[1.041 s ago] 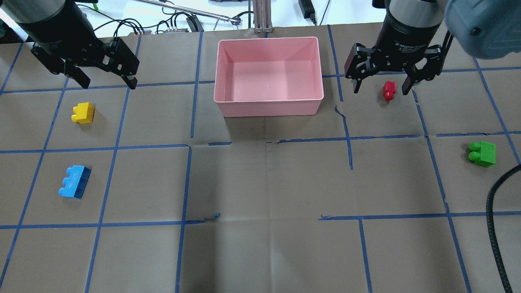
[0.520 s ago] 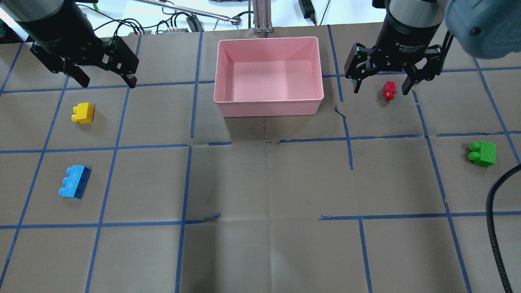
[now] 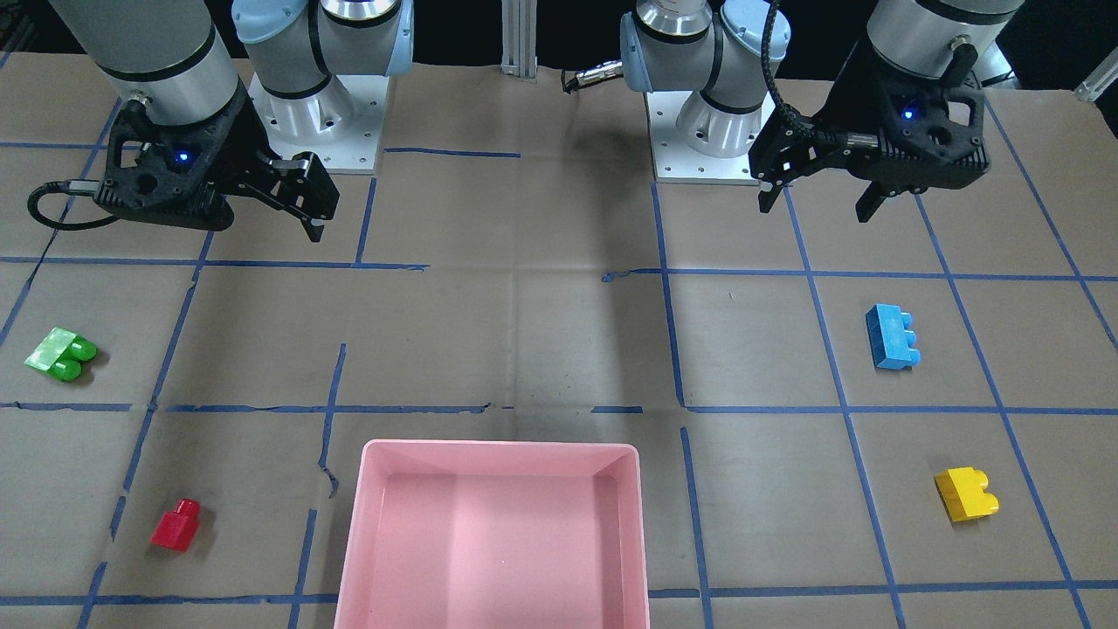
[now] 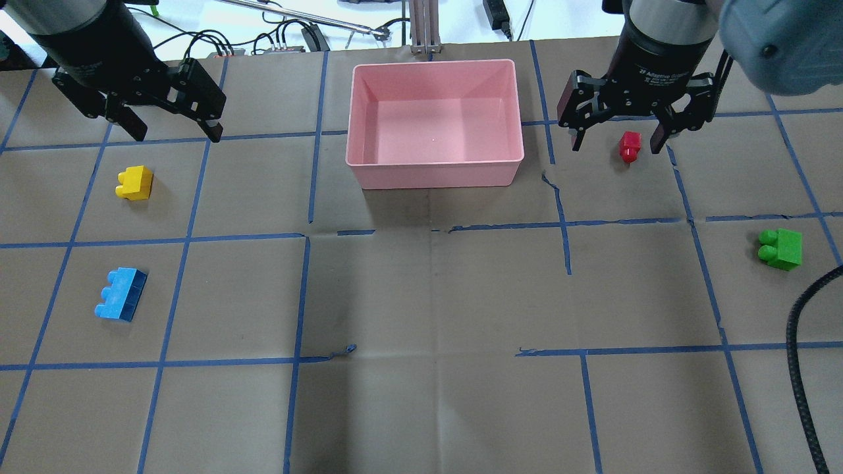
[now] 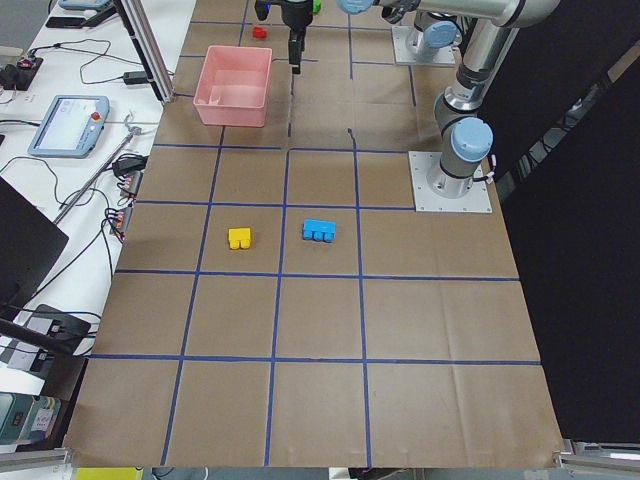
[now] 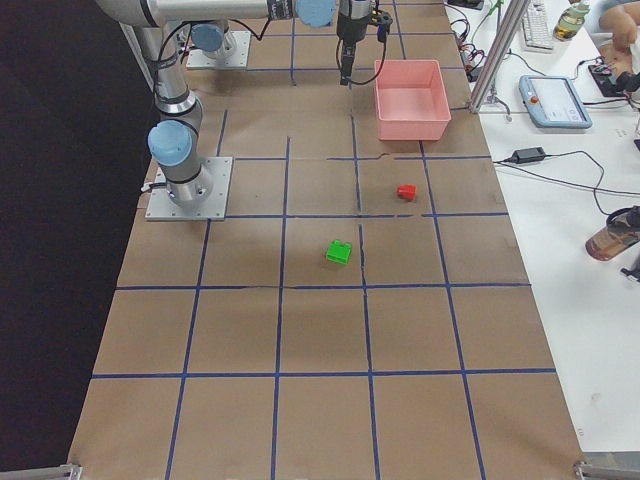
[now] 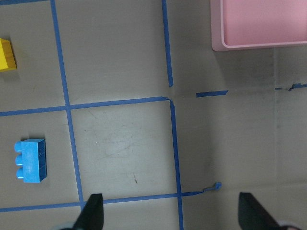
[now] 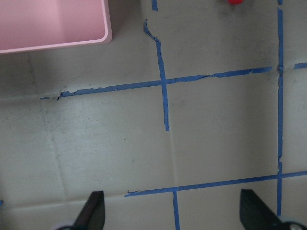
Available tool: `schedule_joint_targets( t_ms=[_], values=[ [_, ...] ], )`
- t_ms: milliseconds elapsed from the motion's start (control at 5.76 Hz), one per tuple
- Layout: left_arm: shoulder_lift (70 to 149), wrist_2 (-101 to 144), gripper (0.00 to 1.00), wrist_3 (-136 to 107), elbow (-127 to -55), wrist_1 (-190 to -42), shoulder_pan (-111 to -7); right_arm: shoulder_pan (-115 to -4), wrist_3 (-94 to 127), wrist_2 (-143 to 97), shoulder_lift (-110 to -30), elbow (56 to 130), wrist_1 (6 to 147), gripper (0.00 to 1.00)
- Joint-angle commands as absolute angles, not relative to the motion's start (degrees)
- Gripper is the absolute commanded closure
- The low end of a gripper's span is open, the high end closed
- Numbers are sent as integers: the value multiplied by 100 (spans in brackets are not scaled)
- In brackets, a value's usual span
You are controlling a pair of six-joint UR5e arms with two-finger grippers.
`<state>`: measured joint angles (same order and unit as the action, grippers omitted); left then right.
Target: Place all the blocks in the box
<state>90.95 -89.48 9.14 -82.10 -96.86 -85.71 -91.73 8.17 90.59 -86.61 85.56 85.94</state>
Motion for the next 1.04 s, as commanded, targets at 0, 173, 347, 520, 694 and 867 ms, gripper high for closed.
schedule_joint_targets(
  t_ms=[0, 173, 347, 520, 694, 867],
  values=[
    [9088, -8947, 0, 914, -8244, -9677, -8569, -9123, 809, 9062, -8648, 8490, 8622, 0],
    [9079, -8947, 0, 923, -8262, -9677, -8578, -8819, 800, 9079, -8640, 8499, 8639, 0],
    [9070, -8947, 0, 923, -8279, -9677, -8578, -8128, 452, 9062, -8614, 8499, 8614, 0],
    [9044, -8947, 0, 940, -8288, -9677, -8569, -7355, -230, 9070, -8509, 8490, 8718, 0],
    [8992, -8999, 0, 975, -8349, -9720, -8482, -6747, -263, 9062, -8316, 8447, 8727, 0],
    [9052, -9000, 0, 1002, -8471, -9695, -8038, -6150, -368, 9157, -8114, 8429, 8884, 0]
  ],
)
